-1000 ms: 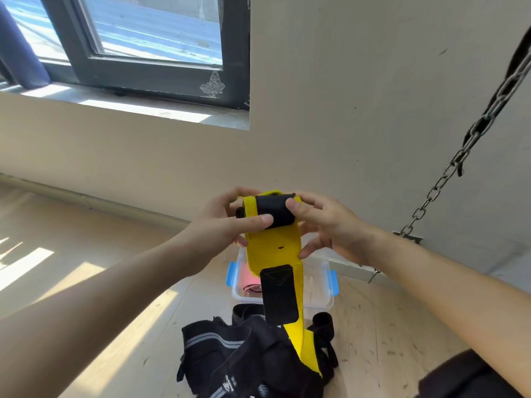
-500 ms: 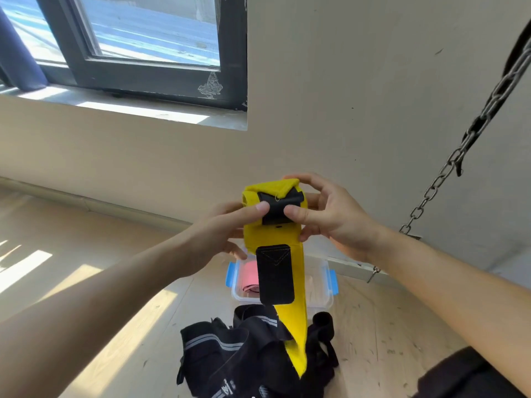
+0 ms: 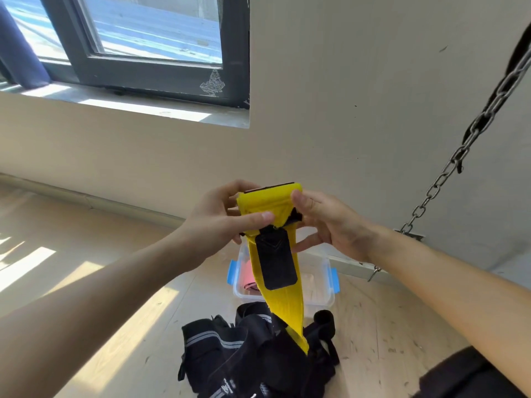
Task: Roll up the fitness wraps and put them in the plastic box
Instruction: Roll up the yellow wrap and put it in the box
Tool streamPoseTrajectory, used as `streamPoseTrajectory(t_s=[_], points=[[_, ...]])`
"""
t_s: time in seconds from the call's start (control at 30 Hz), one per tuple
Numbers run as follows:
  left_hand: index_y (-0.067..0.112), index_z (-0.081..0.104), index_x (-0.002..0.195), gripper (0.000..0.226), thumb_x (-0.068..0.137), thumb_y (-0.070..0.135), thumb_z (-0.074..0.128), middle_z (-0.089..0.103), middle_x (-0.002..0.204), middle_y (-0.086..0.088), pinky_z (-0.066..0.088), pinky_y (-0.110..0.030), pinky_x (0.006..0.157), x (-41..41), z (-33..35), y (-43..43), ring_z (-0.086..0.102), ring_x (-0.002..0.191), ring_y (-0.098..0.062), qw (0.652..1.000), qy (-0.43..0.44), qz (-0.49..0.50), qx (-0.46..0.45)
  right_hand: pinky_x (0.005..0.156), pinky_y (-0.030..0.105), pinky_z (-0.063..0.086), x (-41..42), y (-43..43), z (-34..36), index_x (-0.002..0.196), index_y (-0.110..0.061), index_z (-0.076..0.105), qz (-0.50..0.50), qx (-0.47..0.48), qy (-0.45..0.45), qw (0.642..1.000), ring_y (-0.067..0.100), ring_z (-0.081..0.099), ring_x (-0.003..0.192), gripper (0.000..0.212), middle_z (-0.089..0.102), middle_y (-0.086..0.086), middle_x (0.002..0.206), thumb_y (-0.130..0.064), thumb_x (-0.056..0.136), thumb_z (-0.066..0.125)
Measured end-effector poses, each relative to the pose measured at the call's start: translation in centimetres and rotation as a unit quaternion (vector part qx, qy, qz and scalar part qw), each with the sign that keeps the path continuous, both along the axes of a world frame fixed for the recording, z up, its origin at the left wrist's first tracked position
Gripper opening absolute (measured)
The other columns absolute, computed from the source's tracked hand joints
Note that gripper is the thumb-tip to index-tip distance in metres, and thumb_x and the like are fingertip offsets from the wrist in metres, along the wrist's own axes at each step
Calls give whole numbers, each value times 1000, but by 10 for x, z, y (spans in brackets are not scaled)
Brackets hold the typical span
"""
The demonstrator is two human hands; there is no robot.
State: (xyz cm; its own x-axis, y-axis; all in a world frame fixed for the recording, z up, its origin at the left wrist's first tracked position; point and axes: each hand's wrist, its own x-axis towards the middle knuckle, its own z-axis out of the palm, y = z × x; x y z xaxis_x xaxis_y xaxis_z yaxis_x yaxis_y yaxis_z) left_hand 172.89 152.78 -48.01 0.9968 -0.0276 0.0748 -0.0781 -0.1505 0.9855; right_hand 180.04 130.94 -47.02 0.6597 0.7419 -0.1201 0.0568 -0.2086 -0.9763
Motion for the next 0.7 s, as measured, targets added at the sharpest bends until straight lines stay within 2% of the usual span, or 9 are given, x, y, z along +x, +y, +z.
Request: streamPoseTrajectory(t_s=[0.07,0.23,0.33,0.4,0.47,0.57,0.7], points=[[19,65,118,58,67,37,86,68,90,6,49,-21,54,0,-2,-2,68,75,-10,1000,-26,4,2,78,42,62,0,2,0,127,-34,63,-5,-10,-4,1000,20,69,112,75,73,-3,119,-80,67,61],[20,59,124,54,75,25,82,70,108,6,55,-23,64,-2,-9,-2,69,96,-16,997,-63,-21,34,71,41,63,-3,1,-2,124,-30,64,-24,5,1,1000,20,71,106,50,74,-2,111,-55,80,68],[23,56,127,59,74,24,83,69,111,6,57,-25,67,-2,-12,0,69,102,-17,998,-50,-35,36,70,39,62,-5,1,-4,126,-27,63,-37,12,-6,999,19,71,105,47,75,-1,110,-42,82,71],[28,54,130,69,70,33,87,69,112,8,57,-25,66,-1,-10,1,70,101,-14,999,-17,-33,33,69,37,61,-5,1,-4,129,-26,62,-39,26,-6,999,19,71,105,49,75,-2,110,-38,82,74],[34,56,131,71,66,48,81,71,114,9,58,-26,68,-1,-10,4,70,104,-15,997,45,-53,20,67,34,60,-5,0,-3,131,-24,59,-36,49,-13,998,22,71,105,51,74,1,111,-31,84,77],[30,61,132,69,71,62,69,71,124,1,58,-33,78,-3,-14,6,69,112,-27,986,130,-107,-5,69,35,61,-5,-2,1,132,-16,56,-35,87,-20,995,26,71,105,55,74,5,114,-18,82,78],[29,60,134,76,71,71,63,72,123,-4,59,-42,90,0,-14,1,71,110,-29,983,154,-95,-36,81,37,61,-1,-6,-2,129,-17,57,-33,64,-94,993,21,67,110,56,72,1,112,-6,80,80]])
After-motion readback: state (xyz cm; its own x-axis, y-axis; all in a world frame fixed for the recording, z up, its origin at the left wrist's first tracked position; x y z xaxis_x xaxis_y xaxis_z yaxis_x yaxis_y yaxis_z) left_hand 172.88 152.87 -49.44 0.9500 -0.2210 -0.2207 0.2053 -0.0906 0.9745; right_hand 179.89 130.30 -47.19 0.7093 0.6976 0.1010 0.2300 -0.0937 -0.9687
